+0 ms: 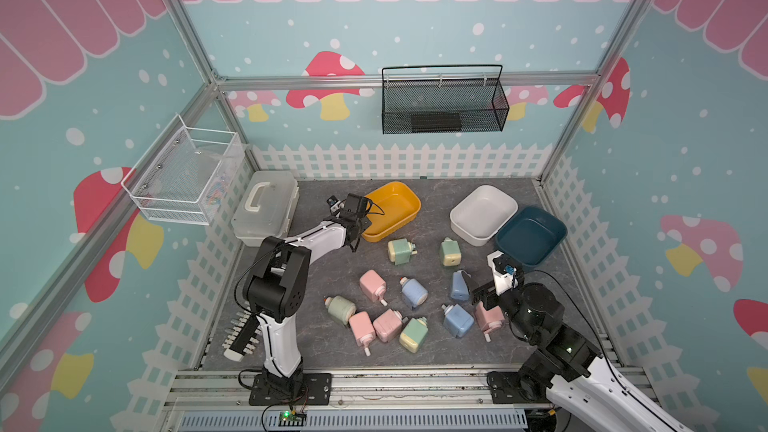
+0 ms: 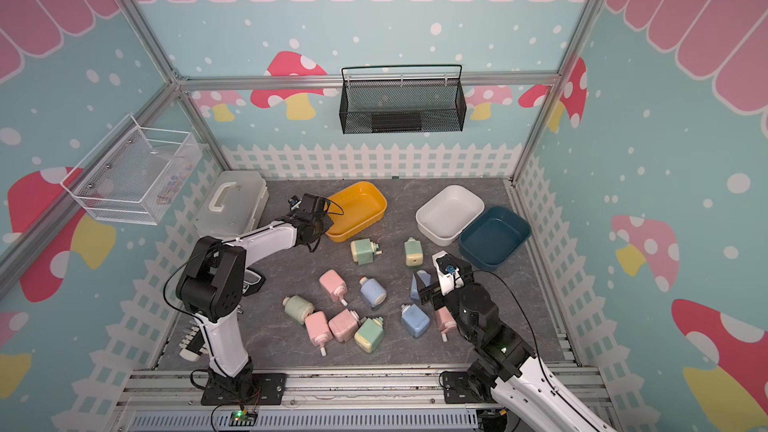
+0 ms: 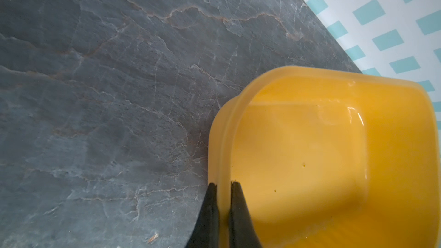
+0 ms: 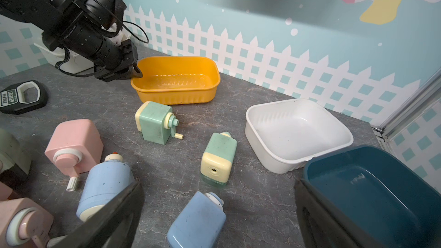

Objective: Place the pencil sharpeners by color into the storage box
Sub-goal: Move the storage box to the center of the board.

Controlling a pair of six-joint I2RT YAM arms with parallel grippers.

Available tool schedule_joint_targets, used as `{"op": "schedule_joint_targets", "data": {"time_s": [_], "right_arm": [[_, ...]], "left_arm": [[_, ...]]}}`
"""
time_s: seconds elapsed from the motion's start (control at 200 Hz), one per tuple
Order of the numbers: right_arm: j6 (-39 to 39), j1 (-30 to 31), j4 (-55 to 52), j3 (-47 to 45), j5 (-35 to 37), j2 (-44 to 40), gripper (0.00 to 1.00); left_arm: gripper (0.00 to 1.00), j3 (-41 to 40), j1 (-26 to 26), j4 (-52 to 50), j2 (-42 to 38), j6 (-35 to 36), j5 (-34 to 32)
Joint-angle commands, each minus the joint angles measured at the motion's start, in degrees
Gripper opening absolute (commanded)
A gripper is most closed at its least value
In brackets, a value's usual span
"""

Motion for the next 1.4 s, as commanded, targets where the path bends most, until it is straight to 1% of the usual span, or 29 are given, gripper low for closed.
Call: {"op": "schedule_joint_targets", "data": {"time_s": [0.0, 0.135, 0.23, 0.32, 0.355, 0.42, 0.485, 0.605, 0.73, 0.78, 0.845, 0.911, 0.956, 1.051, 1.101, 1.196, 1.251, 1.311, 1.396], "right_arm": [[-1.12, 0.08, -0.61, 0.01, -0.6, 0.95, 0.98], [-1.26, 0.09, -0.02, 0.09, -0.79, 2.66, 0.99], [-1.47, 0.08, 0.83, 0.12, -0.98, 3.76, 0.99], [-1.98, 0.09, 1.96, 0.19, -1.06, 4.75, 0.99], [-2.21, 0.12, 2.54, 0.26, -1.05, 5.07, 0.99], [-2.6, 0.07, 3.37, 0.27, -1.26, 5.69, 0.99], [-2.8, 0.12, 4.13, 0.45, -1.31, 6.38, 0.99], [-3.18, 0.08, 5.36, 0.69, -1.39, 7.95, 0.99], [-3.58, 0.12, 6.85, 1.16, -1.96, 10.17, 0.99], [-3.98, 0.11, 7.44, 1.49, -2.32, 11.18, 0.99], [-4.78, 0.08, 8.33, 2.18, -2.48, 12.98, 0.98], [-5.78, 0.05, 8.3, 3.34, -3.01, 14.9, 0.99], [-6.68, 0.1, 8.02, 4.2, -3.8, 16.21, 0.99], [-7.6, 0.12, 7.68, 5.59, -4.65, 18.77, 0.99], [-7.56, 0.11, 7.97, 5.84, -4.99, 19.92, 0.99], [-7.64, 0.12, 8.61, 6.16, -5.21, 21.85, 0.99], [-7.74, 0.07, 8.81, 6.46, -5.22, 22.78, 0.99], [-7.78, 0.13, 8.65, 6.95, -5.19, 23.31, 0.99], [-7.88, 0.05, 8.57, 7.34, -5.51, 23.65, 0.99]], "left_arm": [[0.0, 2.15, 1.37, -0.51, -0.06, 6.49, -0.12], [0.0, 2.6, 3.97, -1.43, -1.02, 13.94, 1.56], [0.0, 2.68, 7.0, -2.16, -1.64, 18.92, 5.93], [0.0, 2.8, 9.58, -2.92, -1.99, 25.26, 10.29], [0.0, 3.03, 10.22, -4.25, -2.34, 28.05, 9.99], [0.0, 2.21, 11.14, -5.11, -3.51, 33.37, 7.4], [0.0, 0.83, 12.37, -4.69, -5.03, 38.0, 7.83], [0.0, -0.12, 14.59, -4.65, -6.65, 42.87, 9.7], [0.0, 0.41, 16.9, -5.95, -6.53, 47.27, 15.44], [0.0, 1.19, 17.49, -7.13, -6.06, 49.73, 16.14], [0.0, 2.26, 18.05, -9.2, -5.57, 52.01, 15.22], [0.0, 2.27, 18.95, -10.2, -5.68, 53.82, 15.74], [0.0, 1.79, 19.39, -11.0, -6.2, 55.14, 15.59], [0.0, -0.26, 19.72, -11.42, -7.73, 58.93, 13.21], [0.0, -1.23, 20.51, -11.41, -8.5, 60.23, 14.21], [0.0, -1.97, 22.45, -11.18, -9.5, 60.28, 17.22], [0.0, -2.0, 23.64, -11.15, -9.86, 59.56, 17.56], [0.0, -2.05, 24.59, -11.11, -10.1, 58.97, 16.24], [0.0, -3.02, 25.46, -10.14, -10.28, 57.36, 11.54]]}}
